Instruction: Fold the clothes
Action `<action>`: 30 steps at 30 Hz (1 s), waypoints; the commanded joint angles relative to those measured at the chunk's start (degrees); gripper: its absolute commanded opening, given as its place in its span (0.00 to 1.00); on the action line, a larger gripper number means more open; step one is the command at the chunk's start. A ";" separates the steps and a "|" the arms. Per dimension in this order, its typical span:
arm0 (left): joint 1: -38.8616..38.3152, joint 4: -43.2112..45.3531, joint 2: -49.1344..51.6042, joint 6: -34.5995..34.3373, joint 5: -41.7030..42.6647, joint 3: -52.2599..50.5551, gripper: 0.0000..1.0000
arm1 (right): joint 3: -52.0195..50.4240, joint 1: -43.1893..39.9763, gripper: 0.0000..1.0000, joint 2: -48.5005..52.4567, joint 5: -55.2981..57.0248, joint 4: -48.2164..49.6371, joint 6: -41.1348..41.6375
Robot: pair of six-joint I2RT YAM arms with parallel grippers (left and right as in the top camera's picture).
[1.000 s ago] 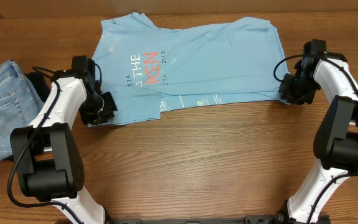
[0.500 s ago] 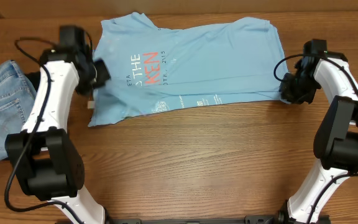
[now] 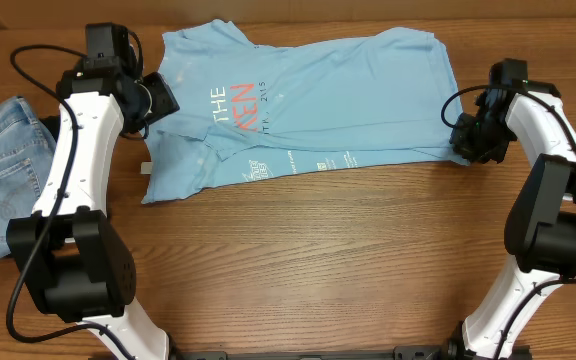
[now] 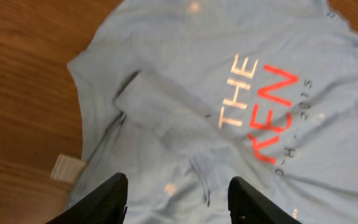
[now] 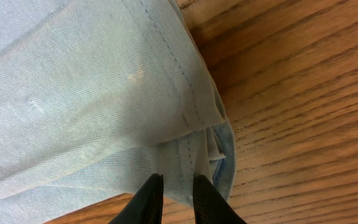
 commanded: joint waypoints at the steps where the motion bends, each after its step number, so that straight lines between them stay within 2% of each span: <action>1: -0.15 -5.53 -0.02 0.02 0.44 0.81 0.56 | 1.46 0.04 0.21 -0.31 0.81 0.22 -0.04; 3: -0.31 -14.10 -0.02 0.09 -0.13 -0.07 0.57 | 1.38 -0.22 0.25 -0.31 1.18 -0.31 -0.02; 4: -0.37 -15.17 -0.02 0.24 -0.46 -0.59 0.57 | 1.20 -0.22 0.26 -0.31 1.20 -0.24 -0.04; 6: -0.55 -14.34 -0.02 0.96 -0.46 -5.51 0.57 | 0.79 -0.22 0.31 -0.24 1.20 0.52 -0.04; 8: -0.55 -9.84 0.00 0.92 -0.15 -11.52 0.57 | 0.04 -0.22 0.42 -0.24 1.18 2.25 -0.04; 14: -0.55 -3.32 0.00 0.96 -0.24 -20.55 0.57 | -0.07 -0.22 0.43 -0.09 1.18 5.64 -0.04; 22: -0.55 -2.99 0.00 0.96 -1.55 -21.14 0.57 | -0.07 -0.22 0.44 -0.09 1.22 13.64 -0.07; 30: -0.55 -3.06 0.00 0.94 -1.51 -21.14 0.57 | -0.07 -0.57 0.45 3.41 4.42 13.79 -0.48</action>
